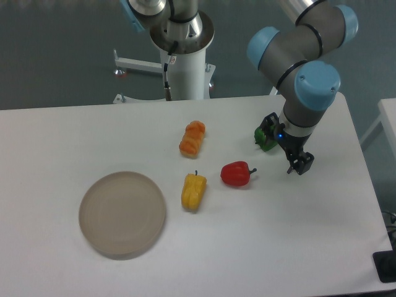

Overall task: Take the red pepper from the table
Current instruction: 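Move the open gripper toward the red bell pepper and lower it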

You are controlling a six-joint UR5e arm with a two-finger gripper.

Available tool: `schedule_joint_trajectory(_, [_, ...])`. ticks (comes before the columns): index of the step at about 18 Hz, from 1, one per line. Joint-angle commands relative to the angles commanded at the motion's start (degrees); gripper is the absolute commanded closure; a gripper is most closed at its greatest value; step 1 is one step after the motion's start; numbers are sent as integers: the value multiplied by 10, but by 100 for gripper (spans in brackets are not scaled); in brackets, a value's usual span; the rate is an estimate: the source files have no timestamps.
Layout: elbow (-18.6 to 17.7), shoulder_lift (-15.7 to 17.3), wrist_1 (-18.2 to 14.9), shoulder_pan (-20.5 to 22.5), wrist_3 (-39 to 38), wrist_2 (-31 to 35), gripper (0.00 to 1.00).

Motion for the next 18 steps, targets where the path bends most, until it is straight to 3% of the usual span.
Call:
schedule_joint_trajectory(7, [-8, 0, 0, -17, 0, -6, 0])
schedule_joint_trajectory(11, [-74, 25, 15, -21, -2, -9, 0])
schedule_joint_trajectory(16, [-90, 16, 25, -49, -32, -13, 0])
schedule_joint_trajectory(18, [-104, 12, 46, -54, -28, -12, 0])
